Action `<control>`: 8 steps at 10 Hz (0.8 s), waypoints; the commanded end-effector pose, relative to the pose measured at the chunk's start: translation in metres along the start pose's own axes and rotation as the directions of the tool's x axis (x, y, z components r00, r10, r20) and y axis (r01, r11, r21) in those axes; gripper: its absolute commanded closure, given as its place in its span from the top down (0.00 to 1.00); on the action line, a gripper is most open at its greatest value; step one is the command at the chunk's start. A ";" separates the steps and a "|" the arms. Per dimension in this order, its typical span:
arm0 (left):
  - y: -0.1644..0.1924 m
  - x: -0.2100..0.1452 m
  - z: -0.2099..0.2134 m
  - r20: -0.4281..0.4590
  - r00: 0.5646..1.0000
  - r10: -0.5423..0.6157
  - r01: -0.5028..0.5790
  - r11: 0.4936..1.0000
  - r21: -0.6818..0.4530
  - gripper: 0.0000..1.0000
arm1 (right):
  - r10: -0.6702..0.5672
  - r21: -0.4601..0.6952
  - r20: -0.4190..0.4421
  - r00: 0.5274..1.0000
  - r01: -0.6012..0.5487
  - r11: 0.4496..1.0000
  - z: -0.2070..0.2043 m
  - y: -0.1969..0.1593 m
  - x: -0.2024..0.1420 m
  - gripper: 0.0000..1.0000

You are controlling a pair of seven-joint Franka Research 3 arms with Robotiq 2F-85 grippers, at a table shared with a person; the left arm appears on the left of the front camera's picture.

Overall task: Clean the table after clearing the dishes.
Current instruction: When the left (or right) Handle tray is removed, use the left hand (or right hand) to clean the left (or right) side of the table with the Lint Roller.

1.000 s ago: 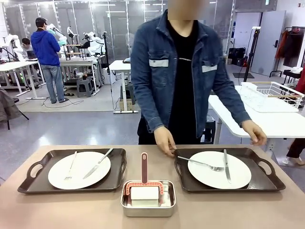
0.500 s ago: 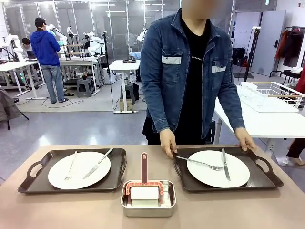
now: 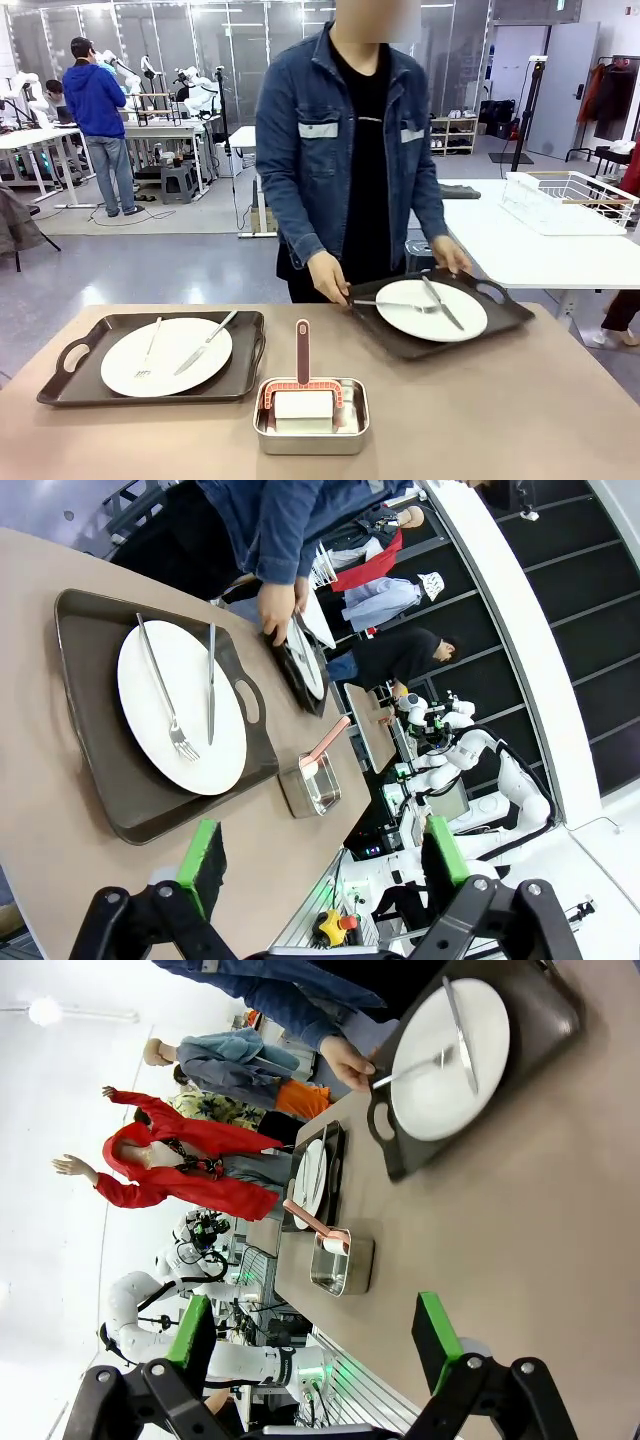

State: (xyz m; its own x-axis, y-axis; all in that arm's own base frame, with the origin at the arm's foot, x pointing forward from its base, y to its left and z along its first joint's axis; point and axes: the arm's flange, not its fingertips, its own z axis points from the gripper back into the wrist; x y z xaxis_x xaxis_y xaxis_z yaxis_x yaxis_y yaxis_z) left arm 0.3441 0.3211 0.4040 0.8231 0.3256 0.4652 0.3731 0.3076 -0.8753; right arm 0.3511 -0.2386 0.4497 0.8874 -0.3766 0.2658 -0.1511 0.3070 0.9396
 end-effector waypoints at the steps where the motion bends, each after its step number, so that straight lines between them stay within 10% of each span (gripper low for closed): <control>1: -0.002 -0.001 0.002 0.001 1.000 0.001 -0.001 1.000 -0.013 1.00 | 0.000 0.011 0.001 1.000 0.000 1.000 0.001 0.002 -0.001 1.00; 8: -0.002 -0.001 0.002 0.001 1.000 0.001 -0.001 1.000 -0.013 1.00 | 0.000 0.011 0.001 1.000 0.000 1.000 0.001 0.002 -0.001 1.00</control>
State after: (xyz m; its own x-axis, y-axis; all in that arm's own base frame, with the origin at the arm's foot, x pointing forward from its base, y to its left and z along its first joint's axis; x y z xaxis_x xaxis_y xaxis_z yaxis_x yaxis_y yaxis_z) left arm 0.3441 0.3211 0.4040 0.8231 0.3256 0.4652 0.3731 0.3076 -0.8753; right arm 0.3511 -0.2386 0.4497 0.8874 -0.3766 0.2658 -0.1511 0.3070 0.9396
